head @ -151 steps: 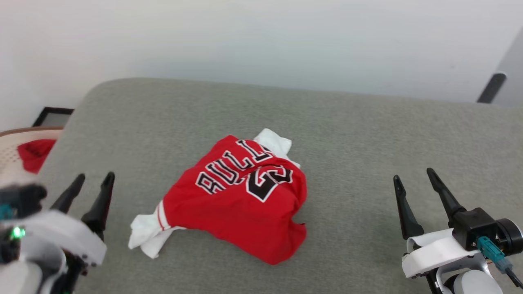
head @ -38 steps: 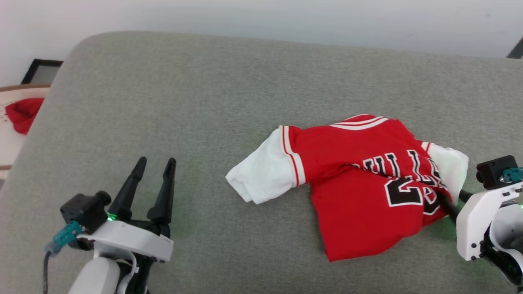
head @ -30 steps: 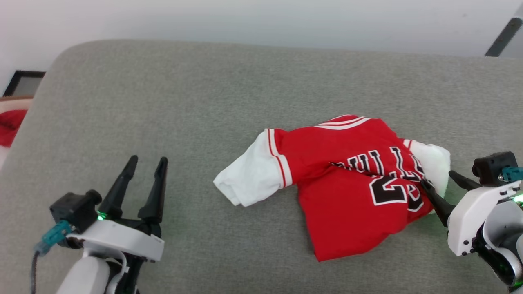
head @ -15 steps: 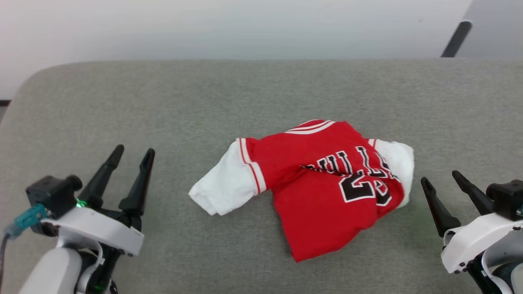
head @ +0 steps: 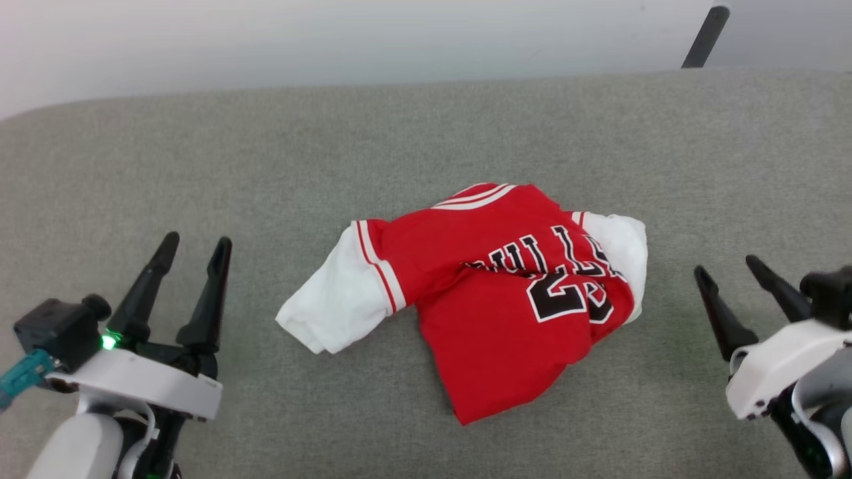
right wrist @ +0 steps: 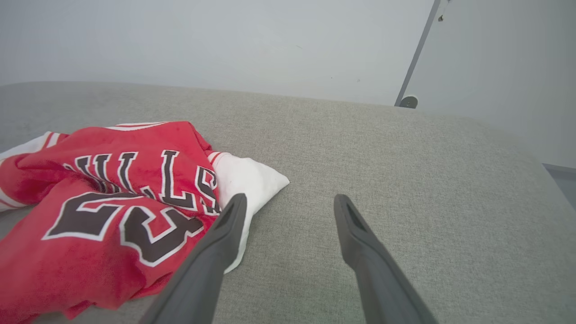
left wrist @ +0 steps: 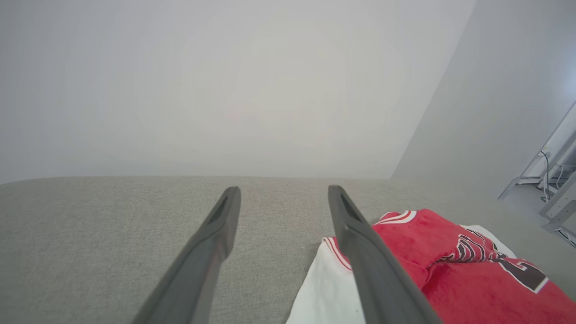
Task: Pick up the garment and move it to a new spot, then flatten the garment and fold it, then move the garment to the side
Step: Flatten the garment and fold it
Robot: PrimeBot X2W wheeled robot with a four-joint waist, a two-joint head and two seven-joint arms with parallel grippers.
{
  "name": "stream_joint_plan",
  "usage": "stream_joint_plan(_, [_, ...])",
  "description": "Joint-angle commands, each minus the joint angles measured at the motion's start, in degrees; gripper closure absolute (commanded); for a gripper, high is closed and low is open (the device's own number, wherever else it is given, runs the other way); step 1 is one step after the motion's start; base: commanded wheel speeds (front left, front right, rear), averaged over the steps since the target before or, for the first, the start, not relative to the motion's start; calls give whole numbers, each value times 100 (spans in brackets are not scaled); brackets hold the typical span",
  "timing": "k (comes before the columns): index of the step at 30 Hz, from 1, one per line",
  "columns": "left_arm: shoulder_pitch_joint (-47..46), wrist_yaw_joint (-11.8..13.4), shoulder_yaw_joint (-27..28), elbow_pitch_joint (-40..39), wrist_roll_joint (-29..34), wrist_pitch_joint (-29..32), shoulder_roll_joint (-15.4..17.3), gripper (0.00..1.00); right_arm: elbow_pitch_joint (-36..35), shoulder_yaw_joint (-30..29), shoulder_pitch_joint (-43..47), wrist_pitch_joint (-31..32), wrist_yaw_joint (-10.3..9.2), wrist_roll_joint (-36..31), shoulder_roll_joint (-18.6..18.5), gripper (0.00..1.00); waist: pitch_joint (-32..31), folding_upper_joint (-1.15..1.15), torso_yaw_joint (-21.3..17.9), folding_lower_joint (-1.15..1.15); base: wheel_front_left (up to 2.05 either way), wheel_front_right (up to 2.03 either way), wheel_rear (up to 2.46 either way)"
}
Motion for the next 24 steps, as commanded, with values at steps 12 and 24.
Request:
stream_joint_plan(12, [-227,-112,-85,132,179,-329,-383,0,860,184,-1410,1325,-6,674,-470,0,883,0,649,0,0,0,0])
stream_joint_plan(24, [-635,-209,-302,478,247,-377,-731,0,1793,518,-2059,2560,-4,689,-507,0,1204,0,1069,0,0,0,0])
